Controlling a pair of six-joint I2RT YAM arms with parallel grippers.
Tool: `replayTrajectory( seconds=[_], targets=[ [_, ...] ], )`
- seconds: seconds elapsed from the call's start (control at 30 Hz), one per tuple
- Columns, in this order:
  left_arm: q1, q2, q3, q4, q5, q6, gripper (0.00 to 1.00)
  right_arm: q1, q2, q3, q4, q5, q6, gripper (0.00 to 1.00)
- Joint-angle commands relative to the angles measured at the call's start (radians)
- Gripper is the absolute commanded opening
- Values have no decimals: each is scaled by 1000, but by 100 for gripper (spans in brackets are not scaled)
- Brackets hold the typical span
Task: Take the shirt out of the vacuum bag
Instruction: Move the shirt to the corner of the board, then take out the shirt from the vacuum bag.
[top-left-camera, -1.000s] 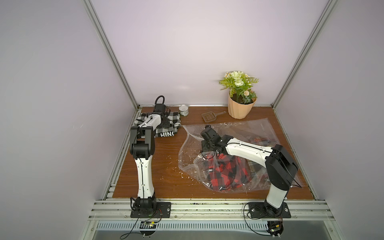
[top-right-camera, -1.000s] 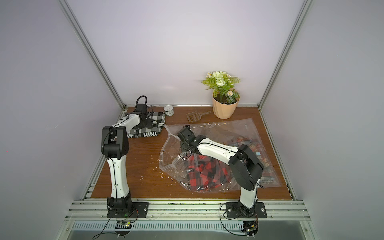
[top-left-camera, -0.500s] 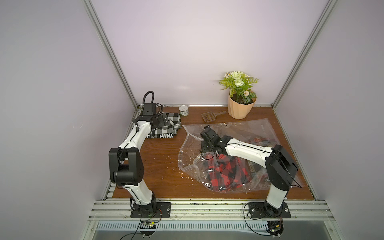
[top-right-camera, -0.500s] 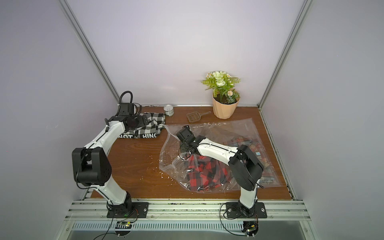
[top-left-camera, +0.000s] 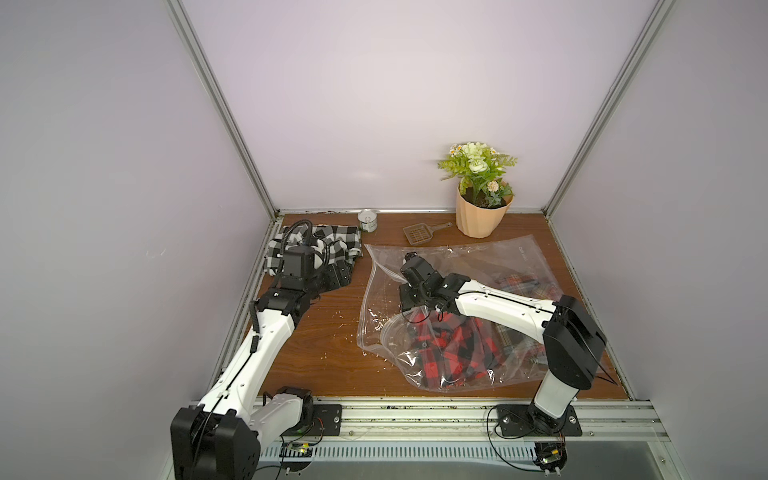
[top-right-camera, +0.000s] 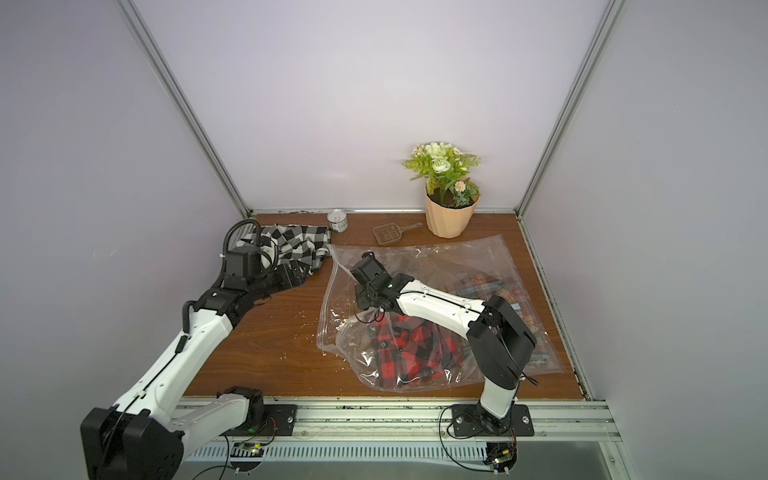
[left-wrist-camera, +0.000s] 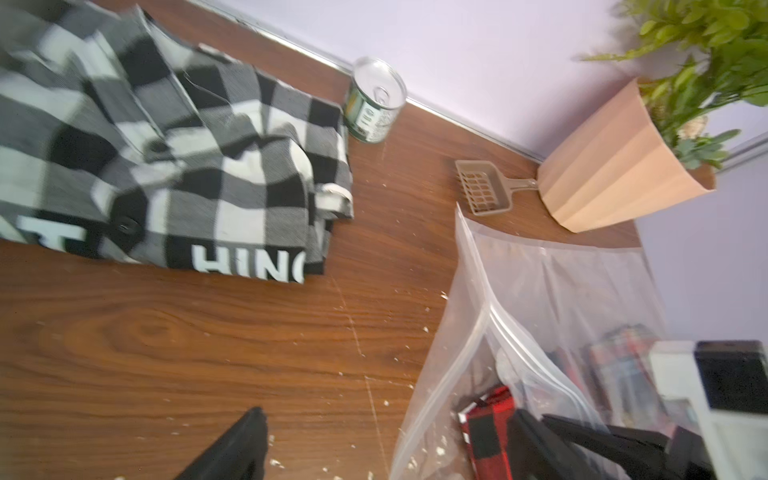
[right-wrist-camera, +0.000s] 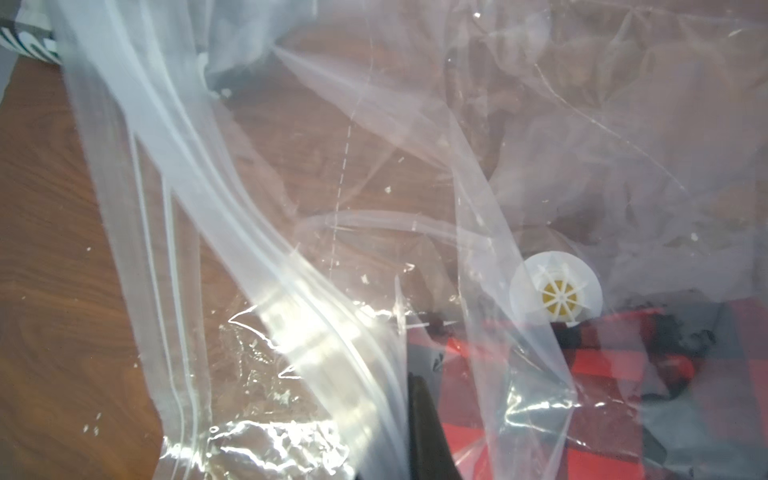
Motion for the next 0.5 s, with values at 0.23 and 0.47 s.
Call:
replayTrajectory(
  seconds=[0.23,0.47],
  targets=[
    [-235,45,-137,186,105,-143,77,35,-41,95,-65,-34,6,1],
    [-278,181,-206,358,127,-191,74,36,-70,129,-75,-74,3,1]
  ],
)
